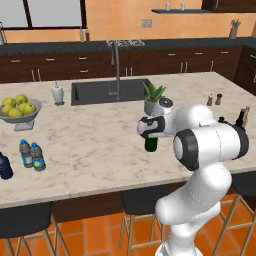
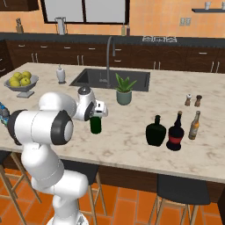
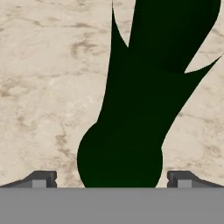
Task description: Move the plastic bottles in the middle to the plastics group, and the glass bottles in the middle to the glass group.
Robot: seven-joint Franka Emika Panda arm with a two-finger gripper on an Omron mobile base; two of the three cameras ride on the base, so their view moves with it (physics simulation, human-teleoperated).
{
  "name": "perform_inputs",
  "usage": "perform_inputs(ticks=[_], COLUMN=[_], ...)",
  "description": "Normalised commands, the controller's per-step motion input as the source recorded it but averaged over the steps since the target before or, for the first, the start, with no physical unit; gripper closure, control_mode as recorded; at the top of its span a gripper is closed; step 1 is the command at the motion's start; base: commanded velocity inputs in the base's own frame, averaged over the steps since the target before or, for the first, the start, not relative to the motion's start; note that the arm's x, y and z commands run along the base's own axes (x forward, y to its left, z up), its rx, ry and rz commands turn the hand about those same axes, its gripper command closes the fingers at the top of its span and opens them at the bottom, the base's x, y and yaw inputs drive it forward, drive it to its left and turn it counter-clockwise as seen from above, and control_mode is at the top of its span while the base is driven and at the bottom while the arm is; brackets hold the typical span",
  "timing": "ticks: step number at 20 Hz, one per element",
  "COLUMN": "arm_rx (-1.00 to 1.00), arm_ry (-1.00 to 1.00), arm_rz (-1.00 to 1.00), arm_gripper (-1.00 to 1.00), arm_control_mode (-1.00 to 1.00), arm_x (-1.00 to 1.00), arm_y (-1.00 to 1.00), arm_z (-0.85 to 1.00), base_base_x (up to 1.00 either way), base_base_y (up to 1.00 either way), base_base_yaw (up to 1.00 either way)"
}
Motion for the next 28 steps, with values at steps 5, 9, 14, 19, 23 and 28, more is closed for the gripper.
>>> perform_inputs(ticks=[5,9,14,19,23,28], arm_rx=[0.0,0.0,0.0,0.0,0.0,0.01], arm_ry=[0.0,-0.03,-0.01,0.0,-0.03,-0.01], arm_rz=[0.0,0.0,0.0,-0.01,-0.14,-0.22], arm_gripper=[-1.0,-1.0,1.0,1.0,1.0,1.0], arm_control_mode=[-1.0,-1.0,-1.0,-1.0,-1.0,-1.0], arm_x=[0.05,0.08,0.0,-0.02,-0.39,-0.51], arm_y=[0.0,0.0,0.0,-0.04,-0.43,-0.74], arm_z=[-0.07,-0.03,0.0,0.0,0.23,0.35], base_base_x=[0.0,0.0,0.0,0.0,0.0,0.0], base_base_y=[0.0,0.0,0.0,0.0,0.0,0.0], base_base_yaw=[0.0,0.0,0.0,0.0,0.0,0.0])
